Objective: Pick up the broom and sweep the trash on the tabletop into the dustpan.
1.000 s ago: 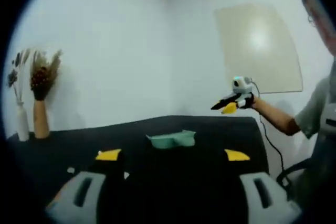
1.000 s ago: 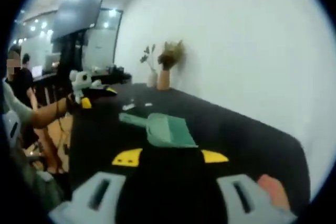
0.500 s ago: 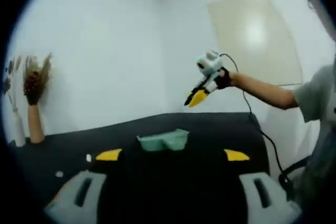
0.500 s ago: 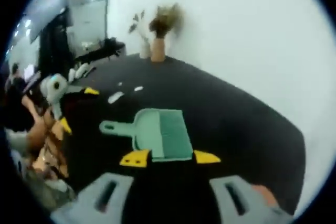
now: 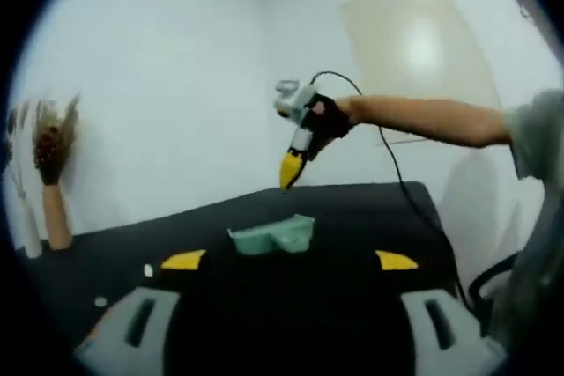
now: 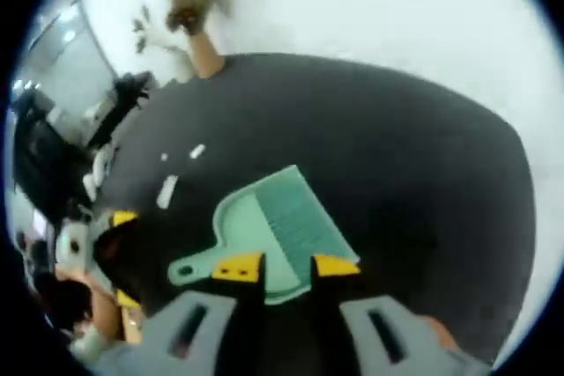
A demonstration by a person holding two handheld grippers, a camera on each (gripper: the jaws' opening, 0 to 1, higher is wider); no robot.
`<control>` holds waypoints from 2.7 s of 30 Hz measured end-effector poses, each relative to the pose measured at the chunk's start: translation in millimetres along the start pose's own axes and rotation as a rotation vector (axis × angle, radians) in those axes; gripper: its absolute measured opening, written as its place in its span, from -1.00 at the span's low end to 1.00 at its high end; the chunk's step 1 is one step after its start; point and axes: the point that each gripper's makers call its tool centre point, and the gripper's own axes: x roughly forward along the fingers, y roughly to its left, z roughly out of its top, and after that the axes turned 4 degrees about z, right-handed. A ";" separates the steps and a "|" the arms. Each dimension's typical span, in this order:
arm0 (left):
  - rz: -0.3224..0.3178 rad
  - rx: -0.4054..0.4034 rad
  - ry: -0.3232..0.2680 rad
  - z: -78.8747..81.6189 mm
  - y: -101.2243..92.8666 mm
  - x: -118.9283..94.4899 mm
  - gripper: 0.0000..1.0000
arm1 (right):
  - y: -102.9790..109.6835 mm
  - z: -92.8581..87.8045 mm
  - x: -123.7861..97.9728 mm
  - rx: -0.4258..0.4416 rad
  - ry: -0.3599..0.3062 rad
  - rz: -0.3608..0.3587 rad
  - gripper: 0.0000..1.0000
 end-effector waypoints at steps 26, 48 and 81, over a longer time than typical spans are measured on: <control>-0.109 -0.027 -0.092 8.6 -11.4 -5.5 0.50 | -4.2 -16.7 70.5 0.218 0.211 -0.205 -0.58; -0.110 -0.032 -0.112 11.4 -14.7 -6.9 0.50 | -10.6 -5.2 80.0 0.135 0.213 -0.264 -0.98; -0.101 -0.195 -0.174 26.0 -1.5 -12.6 0.39 | 55.9 -6.3 54.7 -0.952 0.142 0.022 -0.99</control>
